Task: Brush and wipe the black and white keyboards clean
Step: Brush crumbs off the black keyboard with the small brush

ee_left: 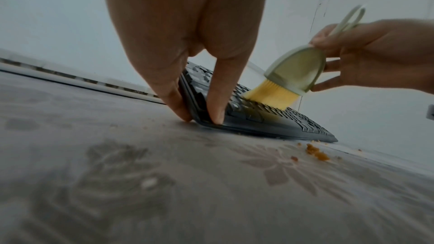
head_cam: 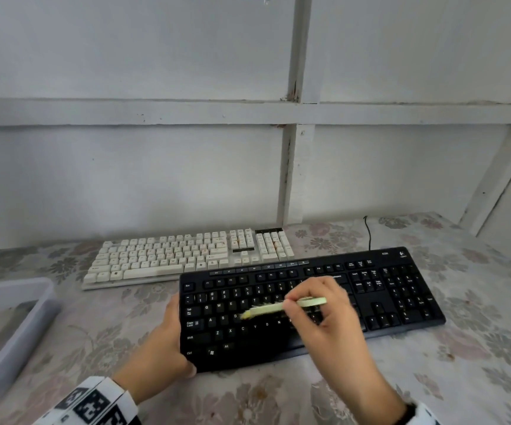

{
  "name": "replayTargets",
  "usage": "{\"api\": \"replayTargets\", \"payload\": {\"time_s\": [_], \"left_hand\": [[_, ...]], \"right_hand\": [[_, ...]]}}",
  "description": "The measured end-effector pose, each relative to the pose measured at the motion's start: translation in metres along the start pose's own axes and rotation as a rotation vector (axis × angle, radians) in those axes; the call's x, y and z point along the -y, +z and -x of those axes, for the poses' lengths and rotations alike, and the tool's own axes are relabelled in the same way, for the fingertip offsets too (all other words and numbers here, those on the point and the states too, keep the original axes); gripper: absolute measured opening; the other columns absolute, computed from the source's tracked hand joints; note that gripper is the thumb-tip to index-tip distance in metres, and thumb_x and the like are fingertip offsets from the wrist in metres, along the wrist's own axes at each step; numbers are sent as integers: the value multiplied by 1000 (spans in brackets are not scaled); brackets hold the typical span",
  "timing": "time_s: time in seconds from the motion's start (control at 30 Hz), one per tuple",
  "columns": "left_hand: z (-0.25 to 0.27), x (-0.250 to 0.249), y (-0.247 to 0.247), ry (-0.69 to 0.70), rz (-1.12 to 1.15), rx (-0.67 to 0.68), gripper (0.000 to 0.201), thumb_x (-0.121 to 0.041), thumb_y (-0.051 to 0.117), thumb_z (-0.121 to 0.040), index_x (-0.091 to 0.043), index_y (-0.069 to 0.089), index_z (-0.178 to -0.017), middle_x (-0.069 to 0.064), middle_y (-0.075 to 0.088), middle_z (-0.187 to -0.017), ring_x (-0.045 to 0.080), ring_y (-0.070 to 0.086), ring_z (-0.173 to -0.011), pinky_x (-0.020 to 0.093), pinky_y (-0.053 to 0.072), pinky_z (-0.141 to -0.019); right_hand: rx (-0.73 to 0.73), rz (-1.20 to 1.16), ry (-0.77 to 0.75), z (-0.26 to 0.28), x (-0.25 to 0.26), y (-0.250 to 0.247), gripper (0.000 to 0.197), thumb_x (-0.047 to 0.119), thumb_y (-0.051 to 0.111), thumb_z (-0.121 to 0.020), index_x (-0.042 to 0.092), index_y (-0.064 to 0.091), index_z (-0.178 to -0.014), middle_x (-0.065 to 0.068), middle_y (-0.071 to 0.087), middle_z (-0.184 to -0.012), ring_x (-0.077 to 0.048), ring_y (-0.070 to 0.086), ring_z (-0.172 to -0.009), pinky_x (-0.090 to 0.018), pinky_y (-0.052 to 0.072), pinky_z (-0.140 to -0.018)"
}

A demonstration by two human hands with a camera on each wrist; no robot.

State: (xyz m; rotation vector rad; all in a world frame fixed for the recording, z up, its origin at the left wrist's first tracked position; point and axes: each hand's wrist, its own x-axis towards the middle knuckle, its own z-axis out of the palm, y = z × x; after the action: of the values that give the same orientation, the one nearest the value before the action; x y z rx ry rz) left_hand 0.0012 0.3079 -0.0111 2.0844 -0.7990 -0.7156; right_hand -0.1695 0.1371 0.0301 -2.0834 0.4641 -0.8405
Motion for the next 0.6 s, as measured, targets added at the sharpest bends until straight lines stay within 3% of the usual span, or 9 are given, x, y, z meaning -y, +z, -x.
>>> {"api": "replayTargets", "payload": {"time_s": [0.13, 0.3, 0.43, 0.6], "left_hand": [[0, 1, 0, -3, 10, -5, 113, 13, 64, -64, -40, -1, -141, 4, 61, -75, 10, 58, -59, 23, 48, -59], [-1, 3, 1, 10, 24, -15, 114, 13, 64, -64, -41, -1, -140, 0, 57, -70, 9, 56, -56, 24, 47, -59], [-2, 5, 1, 11, 9, -17, 113, 11, 64, -64, -46, -1, -138, 3, 58, -68, 9, 56, -56, 27, 48, -60], [-2, 6, 2, 21, 12, -30, 113, 11, 64, -63, -54, -1, -129, 4, 59, -73, 11, 56, -57, 30, 48, -61]], "right_hand": [[-81, -21, 48, -5, -7, -19, 22, 18, 68, -83, 38, 61, -81, 19, 55, -94, -14, 53, -98, -18, 40, -73], [-15, -105, -13, 3, -1, -7, 26, 14, 71, -81, 38, 63, -81, 14, 56, -97, -12, 56, -95, -20, 44, -80], [-84, -34, 54, -2, -11, -18, 27, 15, 69, -83, 41, 60, -83, 20, 52, -98, -12, 52, -98, -9, 37, -72], [-35, -79, -31, 4, 0, -9, 26, 14, 70, -82, 38, 60, -82, 17, 52, -98, -8, 55, -93, -14, 42, -75]]}}
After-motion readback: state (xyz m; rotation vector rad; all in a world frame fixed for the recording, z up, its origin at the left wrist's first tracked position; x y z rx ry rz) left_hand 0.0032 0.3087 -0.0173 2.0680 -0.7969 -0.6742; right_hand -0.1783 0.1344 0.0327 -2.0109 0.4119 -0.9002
